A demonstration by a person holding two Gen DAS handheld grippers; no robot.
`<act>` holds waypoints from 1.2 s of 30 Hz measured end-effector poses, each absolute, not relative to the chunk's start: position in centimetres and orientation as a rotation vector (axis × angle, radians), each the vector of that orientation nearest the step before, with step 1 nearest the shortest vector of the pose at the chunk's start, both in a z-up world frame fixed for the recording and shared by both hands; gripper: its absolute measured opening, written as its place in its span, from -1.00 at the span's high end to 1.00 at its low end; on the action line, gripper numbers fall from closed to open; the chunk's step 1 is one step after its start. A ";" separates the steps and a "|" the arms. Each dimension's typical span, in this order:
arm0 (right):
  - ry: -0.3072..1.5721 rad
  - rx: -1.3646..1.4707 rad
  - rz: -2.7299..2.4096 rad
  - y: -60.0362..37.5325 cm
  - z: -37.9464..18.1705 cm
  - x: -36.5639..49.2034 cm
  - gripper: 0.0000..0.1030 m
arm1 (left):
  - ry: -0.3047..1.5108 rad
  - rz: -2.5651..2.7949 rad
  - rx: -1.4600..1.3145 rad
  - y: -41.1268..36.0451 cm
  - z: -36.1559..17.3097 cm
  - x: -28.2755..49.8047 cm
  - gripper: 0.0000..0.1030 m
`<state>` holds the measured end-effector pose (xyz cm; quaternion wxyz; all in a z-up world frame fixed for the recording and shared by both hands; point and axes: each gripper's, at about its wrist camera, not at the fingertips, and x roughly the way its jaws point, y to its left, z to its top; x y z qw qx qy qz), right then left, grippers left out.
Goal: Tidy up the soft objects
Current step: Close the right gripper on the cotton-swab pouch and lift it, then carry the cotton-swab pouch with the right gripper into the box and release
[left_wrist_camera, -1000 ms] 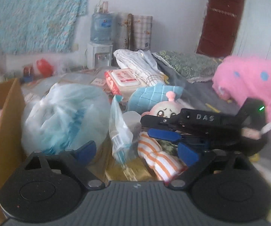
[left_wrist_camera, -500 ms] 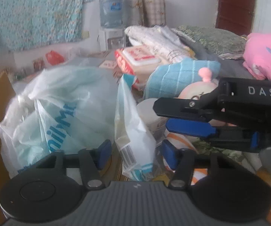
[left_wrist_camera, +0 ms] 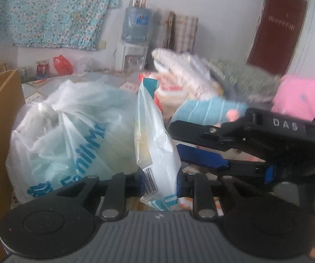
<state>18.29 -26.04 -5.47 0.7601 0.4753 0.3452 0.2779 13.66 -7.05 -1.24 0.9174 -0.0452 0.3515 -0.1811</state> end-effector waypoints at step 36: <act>1.035 0.828 0.966 0.2 3.6 23.3 0.42 | 0.612 -0.084 -0.565 18.4 6.8 6.0 0.12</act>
